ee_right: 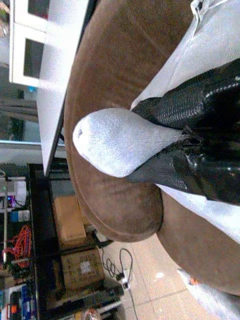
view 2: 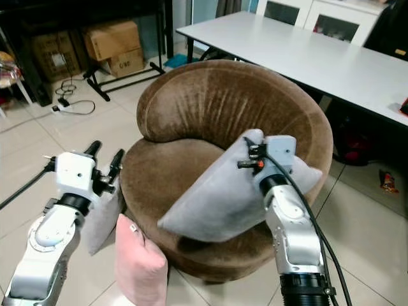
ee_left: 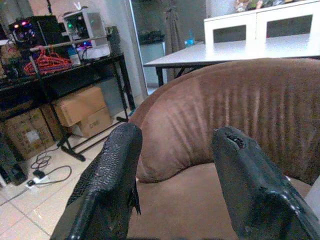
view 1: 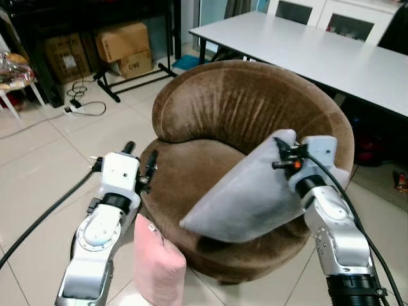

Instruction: Move the pillow to the sofa from floor

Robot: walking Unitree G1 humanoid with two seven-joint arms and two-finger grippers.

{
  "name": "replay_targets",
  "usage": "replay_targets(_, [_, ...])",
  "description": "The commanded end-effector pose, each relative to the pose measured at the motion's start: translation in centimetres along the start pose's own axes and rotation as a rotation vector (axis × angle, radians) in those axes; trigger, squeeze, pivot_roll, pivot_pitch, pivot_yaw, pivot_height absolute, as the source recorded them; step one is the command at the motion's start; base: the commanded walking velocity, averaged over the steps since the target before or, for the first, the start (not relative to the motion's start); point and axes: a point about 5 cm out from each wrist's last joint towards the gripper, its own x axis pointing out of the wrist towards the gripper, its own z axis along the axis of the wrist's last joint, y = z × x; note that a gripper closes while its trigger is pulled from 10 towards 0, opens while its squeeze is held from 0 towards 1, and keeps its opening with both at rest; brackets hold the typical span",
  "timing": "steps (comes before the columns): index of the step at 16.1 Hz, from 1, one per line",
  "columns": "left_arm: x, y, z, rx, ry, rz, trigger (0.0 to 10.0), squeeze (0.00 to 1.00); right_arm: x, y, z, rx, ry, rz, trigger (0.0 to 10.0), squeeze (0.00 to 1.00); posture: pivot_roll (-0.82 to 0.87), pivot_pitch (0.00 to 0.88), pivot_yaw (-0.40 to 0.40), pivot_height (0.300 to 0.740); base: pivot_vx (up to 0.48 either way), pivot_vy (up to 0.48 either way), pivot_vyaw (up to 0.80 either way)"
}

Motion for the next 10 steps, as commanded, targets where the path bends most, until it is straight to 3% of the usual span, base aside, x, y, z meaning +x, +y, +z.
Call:
replay_targets(1, [0.02, 0.18, 0.06, 0.009, 0.002, 0.008, 10.0, 0.00, 0.12, 0.23, 1.19, -0.012, -0.069, 0.010, 10.0, 0.00, 0.02, 0.000, -0.041, 0.740, 0.292, 0.000, 0.00])
replay_targets(10, [0.10, 0.11, -0.22, 0.009, 0.018, 0.005, 10.0, 0.00, -0.64, 0.44, 0.32, -0.021, -0.049, -0.008, 10.0, 0.00, 0.01, 0.000, -0.034, 0.740, 0.318, 0.000, 0.00])
